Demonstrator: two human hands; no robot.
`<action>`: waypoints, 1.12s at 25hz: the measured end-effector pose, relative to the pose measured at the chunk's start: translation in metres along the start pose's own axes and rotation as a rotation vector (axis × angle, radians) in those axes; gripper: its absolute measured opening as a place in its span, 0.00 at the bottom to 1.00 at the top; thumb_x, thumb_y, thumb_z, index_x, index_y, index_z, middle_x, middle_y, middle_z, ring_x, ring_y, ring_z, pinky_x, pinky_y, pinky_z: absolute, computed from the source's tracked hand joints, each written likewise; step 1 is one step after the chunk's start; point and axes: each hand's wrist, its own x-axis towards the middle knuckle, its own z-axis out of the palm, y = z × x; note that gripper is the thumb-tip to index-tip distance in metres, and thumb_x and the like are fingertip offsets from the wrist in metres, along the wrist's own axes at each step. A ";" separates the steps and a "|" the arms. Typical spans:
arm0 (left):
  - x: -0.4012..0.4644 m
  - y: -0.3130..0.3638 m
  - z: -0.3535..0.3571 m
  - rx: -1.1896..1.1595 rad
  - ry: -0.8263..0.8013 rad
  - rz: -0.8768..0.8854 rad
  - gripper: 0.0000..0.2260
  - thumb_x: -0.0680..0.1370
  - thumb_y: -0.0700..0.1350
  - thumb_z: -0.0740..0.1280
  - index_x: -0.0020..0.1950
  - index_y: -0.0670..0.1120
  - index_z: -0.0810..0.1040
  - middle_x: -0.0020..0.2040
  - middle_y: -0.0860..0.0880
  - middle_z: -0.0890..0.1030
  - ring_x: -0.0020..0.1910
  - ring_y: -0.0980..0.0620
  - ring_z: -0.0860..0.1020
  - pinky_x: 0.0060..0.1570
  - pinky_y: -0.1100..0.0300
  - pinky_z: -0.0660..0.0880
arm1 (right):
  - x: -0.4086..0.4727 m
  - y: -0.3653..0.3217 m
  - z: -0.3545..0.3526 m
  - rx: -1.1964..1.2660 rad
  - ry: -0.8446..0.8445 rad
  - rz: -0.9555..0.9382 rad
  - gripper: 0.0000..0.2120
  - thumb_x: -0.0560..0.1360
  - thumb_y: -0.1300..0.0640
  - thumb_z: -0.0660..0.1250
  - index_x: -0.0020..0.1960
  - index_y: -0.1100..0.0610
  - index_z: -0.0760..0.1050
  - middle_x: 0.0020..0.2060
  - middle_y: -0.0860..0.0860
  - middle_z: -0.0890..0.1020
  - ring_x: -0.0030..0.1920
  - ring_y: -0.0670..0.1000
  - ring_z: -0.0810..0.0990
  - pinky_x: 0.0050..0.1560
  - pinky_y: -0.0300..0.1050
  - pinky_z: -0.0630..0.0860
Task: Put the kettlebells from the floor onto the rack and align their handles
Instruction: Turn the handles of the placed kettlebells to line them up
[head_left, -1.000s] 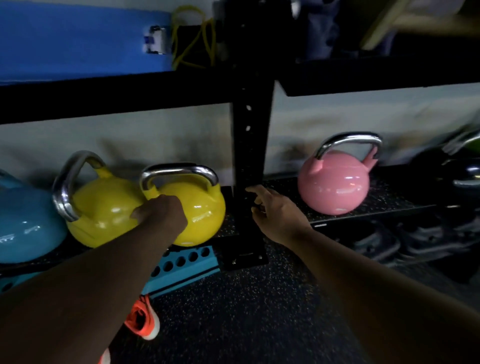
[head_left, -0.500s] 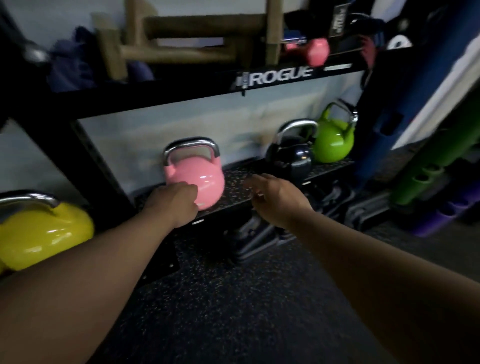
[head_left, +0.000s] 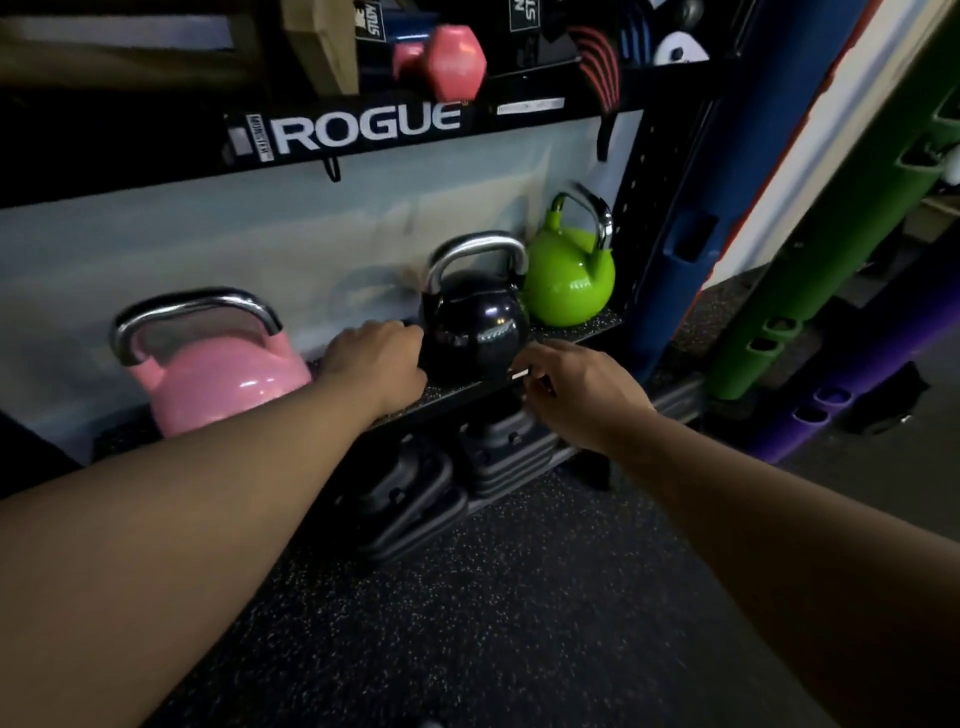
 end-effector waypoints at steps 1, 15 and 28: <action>0.019 0.002 0.006 -0.018 0.009 -0.005 0.15 0.76 0.50 0.63 0.60 0.47 0.74 0.61 0.44 0.77 0.58 0.41 0.75 0.49 0.49 0.72 | 0.017 0.012 0.002 -0.005 0.006 0.000 0.13 0.77 0.56 0.60 0.59 0.51 0.77 0.54 0.52 0.81 0.50 0.58 0.80 0.43 0.47 0.73; 0.199 0.044 0.062 -0.809 0.143 -0.611 0.30 0.78 0.67 0.50 0.76 0.56 0.53 0.68 0.37 0.66 0.56 0.32 0.76 0.50 0.50 0.70 | 0.255 0.124 0.047 -0.007 -0.038 0.070 0.23 0.79 0.41 0.56 0.69 0.51 0.67 0.64 0.61 0.72 0.63 0.65 0.70 0.61 0.58 0.69; 0.250 0.018 0.066 -1.322 0.099 -0.711 0.34 0.77 0.68 0.53 0.78 0.54 0.52 0.73 0.45 0.68 0.70 0.43 0.68 0.64 0.52 0.65 | 0.245 0.129 0.066 0.739 -0.212 0.141 0.13 0.75 0.41 0.66 0.51 0.50 0.73 0.45 0.49 0.82 0.46 0.49 0.79 0.50 0.45 0.73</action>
